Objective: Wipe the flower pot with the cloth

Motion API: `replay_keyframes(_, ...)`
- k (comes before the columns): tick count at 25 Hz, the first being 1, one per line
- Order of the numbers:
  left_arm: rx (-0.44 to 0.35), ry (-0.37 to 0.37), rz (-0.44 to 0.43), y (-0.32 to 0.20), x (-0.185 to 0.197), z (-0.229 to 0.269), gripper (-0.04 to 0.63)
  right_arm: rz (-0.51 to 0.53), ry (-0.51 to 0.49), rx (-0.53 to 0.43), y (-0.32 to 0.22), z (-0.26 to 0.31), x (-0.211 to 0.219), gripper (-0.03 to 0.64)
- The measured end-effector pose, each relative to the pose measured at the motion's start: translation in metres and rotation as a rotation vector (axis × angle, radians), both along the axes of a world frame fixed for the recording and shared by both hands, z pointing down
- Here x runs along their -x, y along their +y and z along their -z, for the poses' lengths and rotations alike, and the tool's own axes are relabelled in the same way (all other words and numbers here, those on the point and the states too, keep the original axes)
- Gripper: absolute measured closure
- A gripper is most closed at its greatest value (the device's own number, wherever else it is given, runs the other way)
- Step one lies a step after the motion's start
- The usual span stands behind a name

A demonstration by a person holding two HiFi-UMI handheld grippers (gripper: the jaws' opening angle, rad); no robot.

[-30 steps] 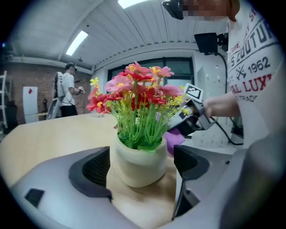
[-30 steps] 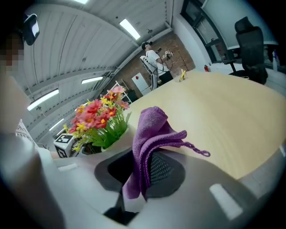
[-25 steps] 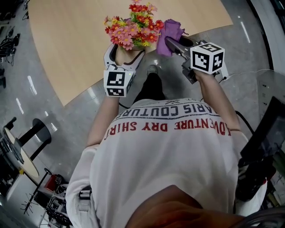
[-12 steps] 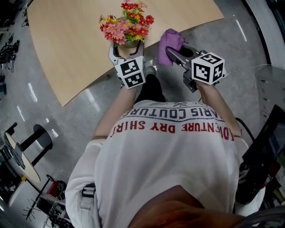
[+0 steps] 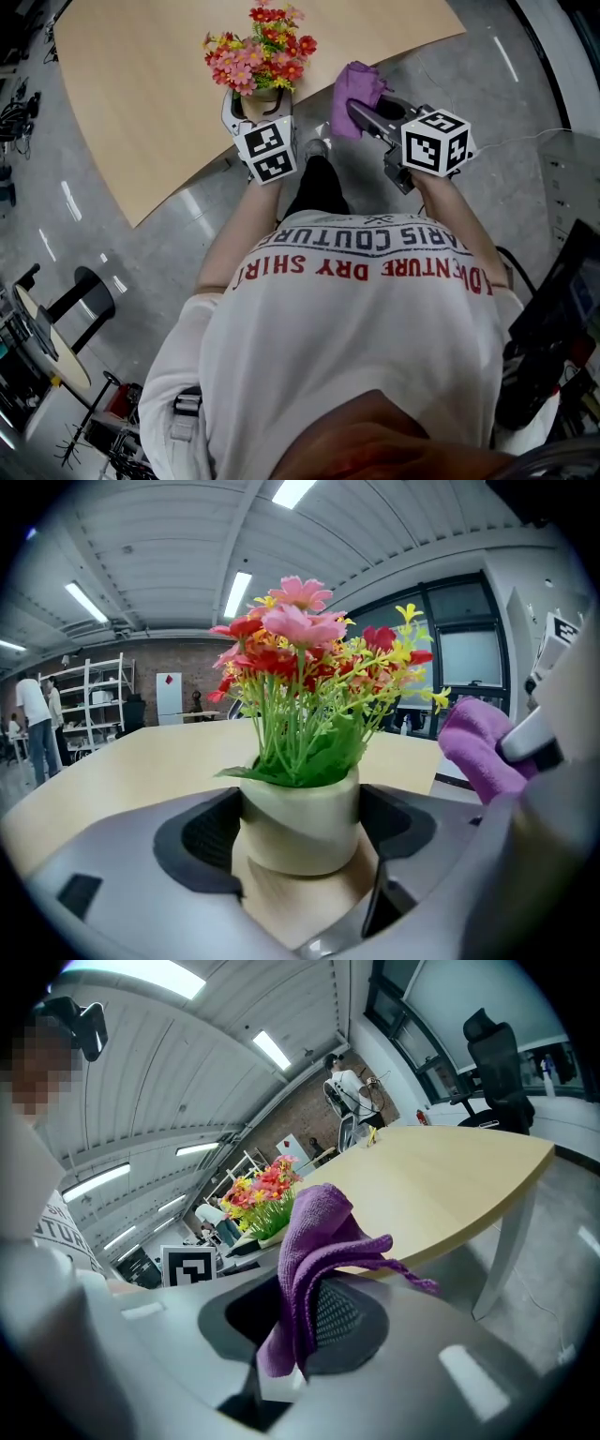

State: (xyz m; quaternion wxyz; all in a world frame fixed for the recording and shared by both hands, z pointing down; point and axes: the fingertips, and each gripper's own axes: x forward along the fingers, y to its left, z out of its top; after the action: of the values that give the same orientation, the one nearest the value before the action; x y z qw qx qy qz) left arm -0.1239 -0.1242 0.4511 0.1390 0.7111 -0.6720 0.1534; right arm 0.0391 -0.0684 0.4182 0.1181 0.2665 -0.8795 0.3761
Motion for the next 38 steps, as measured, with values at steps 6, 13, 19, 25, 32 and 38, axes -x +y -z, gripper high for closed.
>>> replay_keyframes(6, 0.007, 0.002, -0.121, 0.002, -0.004, 0.001, 0.19, 0.017, -0.013, 0.0, -0.012, 0.0, 0.009, 0.568)
replay_keyframes(13, 0.003, 0.007, -0.327, 0.032, -0.019, 0.004, 0.19, 0.041, -0.033, -0.008, -0.009, 0.001, 0.015, 0.568)
replay_keyframes(19, 0.013, -0.001, -0.534, 0.029, -0.013, 0.001, 0.191, 0.041, -0.056, -0.025, -0.036, 0.001, 0.031, 0.568)
replay_keyframes(25, 0.013, 0.001, -0.64, 0.031, -0.015, 0.0, 0.192, 0.063, -0.075, -0.036, -0.046, 0.003, 0.041, 0.568)
replay_keyframes(32, 0.008, 0.003, -0.665, 0.033, -0.015, 0.007, 0.192, 0.098, -0.083, -0.003, -0.045, -0.003, 0.055, 0.568)
replay_keyframes(38, 0.008, 0.005, -0.671, 0.033, -0.014, 0.006, 0.192, 0.104, -0.098, 0.039, -0.047, -0.015, 0.064, 0.568)
